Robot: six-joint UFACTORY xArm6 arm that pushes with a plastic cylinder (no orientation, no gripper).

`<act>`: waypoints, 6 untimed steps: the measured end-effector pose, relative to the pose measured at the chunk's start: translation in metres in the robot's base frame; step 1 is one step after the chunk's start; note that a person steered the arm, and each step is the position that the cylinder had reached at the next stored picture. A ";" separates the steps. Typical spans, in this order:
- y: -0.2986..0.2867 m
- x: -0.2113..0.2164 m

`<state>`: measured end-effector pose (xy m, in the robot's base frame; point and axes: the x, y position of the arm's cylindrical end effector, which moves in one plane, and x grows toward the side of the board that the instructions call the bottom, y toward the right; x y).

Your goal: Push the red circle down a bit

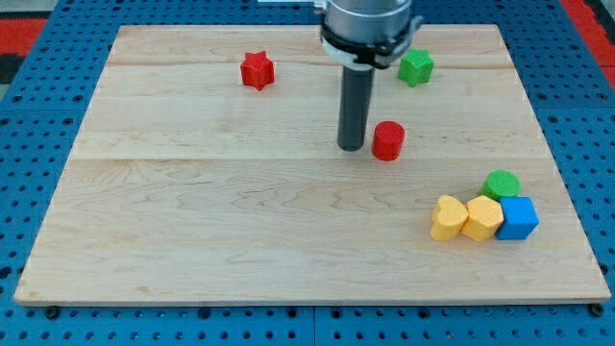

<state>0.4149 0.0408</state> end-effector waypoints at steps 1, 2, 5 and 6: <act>0.017 -0.025; 0.061 -0.023; 0.041 0.007; 0.035 0.016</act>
